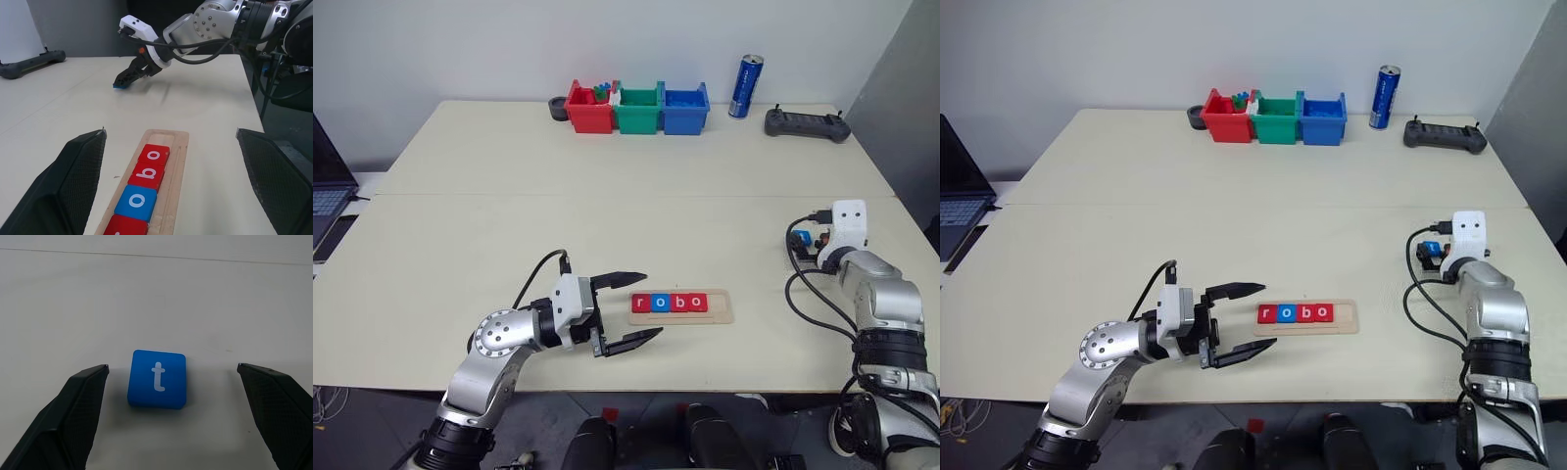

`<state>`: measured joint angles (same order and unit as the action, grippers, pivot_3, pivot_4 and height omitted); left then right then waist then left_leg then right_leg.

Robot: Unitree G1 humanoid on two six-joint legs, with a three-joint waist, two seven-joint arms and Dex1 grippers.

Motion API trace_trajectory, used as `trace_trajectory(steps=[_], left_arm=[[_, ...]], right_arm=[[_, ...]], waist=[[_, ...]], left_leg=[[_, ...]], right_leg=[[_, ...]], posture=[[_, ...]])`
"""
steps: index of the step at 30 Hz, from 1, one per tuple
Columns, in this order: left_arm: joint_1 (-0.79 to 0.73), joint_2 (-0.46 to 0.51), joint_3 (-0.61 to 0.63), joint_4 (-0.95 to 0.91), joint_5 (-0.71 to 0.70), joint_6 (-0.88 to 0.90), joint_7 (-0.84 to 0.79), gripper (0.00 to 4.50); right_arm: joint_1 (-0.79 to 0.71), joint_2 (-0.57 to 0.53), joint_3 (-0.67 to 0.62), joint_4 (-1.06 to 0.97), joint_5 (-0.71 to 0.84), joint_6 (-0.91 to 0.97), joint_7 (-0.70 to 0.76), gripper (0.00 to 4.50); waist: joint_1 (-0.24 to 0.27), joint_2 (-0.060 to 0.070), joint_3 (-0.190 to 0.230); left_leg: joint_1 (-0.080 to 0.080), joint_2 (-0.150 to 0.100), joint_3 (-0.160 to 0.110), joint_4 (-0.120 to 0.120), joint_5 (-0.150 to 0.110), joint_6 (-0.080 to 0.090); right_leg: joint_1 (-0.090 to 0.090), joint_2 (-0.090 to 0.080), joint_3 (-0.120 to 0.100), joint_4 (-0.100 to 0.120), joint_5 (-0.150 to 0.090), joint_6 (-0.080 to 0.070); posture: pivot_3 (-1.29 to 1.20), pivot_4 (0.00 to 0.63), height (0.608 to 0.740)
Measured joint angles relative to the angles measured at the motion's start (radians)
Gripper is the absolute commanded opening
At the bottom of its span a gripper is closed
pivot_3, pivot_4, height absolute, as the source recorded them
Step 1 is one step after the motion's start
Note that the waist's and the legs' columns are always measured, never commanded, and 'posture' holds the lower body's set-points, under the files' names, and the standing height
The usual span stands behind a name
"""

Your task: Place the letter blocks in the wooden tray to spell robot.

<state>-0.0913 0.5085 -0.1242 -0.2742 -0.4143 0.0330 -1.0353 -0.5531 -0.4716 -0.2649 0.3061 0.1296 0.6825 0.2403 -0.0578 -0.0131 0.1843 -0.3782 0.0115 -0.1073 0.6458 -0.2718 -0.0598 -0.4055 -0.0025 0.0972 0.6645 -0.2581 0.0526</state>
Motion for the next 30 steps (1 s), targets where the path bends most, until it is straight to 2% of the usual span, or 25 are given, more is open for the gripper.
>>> trace_trajectory(steps=[4,9,13,19,25,30], left_arm=[[0.001,0.001,0.0,0.0,0.0,0.002,0.0,4.5],[0.001,0.003,0.0,-0.001,0.0,0.003,0.001,4.5],[0.002,0.006,0.0,-0.003,0.0,0.004,0.002,4.5],[0.002,0.009,0.0,-0.005,0.0,0.007,0.002,4.5],[0.001,0.013,0.0,-0.007,-0.001,0.01,0.001,4.5],[0.008,0.017,0.001,-0.011,-0.001,0.013,0.0,4.5]], right_arm=[[-0.056,0.002,-0.016,0.097,0.017,-0.007,-0.005,4.47],[-0.077,0.01,-0.033,0.122,0.034,0.003,-0.022,4.47],[-0.08,0.022,-0.049,0.11,0.049,0.021,-0.038,3.61],[-0.061,0.044,-0.048,0.064,0.05,0.041,-0.055,1.47],[0.014,0.048,-0.025,-0.089,0.051,0.12,-0.068,1.46],[0.197,0.079,0.013,-0.486,0.087,0.346,-0.076,1.46]], waist=[[0.0,0.0,0.0],[0.0,0.0,0.0],[0.0,0.0,0.0],[-0.003,0.0,0.0],[-0.001,0.0,0.0],[0.001,0.001,-0.001]], left_leg=[[0.0,0.0,0.0,0.0,0.0,0.0],[0.0,0.0,0.0,0.0,0.0,0.0],[0.0,0.0,0.0,0.0,0.0,0.0],[0.0,0.0,0.0,0.0,0.0,0.0],[0.0,0.0,-0.001,0.0,0.0,0.0],[-0.001,0.0,-0.002,-0.001,0.0,0.0]], right_leg=[[0.0,0.0,0.0,0.0,0.0,0.0],[0.0,0.0,0.0,0.0,0.0,0.0],[0.0,0.0,0.0,0.0,0.0,0.0],[0.0,0.0,0.0,0.0,0.0,0.0],[0.0,0.0,0.0,0.0,0.0,0.0],[-0.001,0.0,-0.001,0.0,0.0,0.0]], posture=[[0.0,0.15,0.74],[0.0,0.15,0.74],[0.0,0.15,0.74],[0.0,0.15,0.74],[0.0,0.15,0.74],[0.0,0.15,0.74]])
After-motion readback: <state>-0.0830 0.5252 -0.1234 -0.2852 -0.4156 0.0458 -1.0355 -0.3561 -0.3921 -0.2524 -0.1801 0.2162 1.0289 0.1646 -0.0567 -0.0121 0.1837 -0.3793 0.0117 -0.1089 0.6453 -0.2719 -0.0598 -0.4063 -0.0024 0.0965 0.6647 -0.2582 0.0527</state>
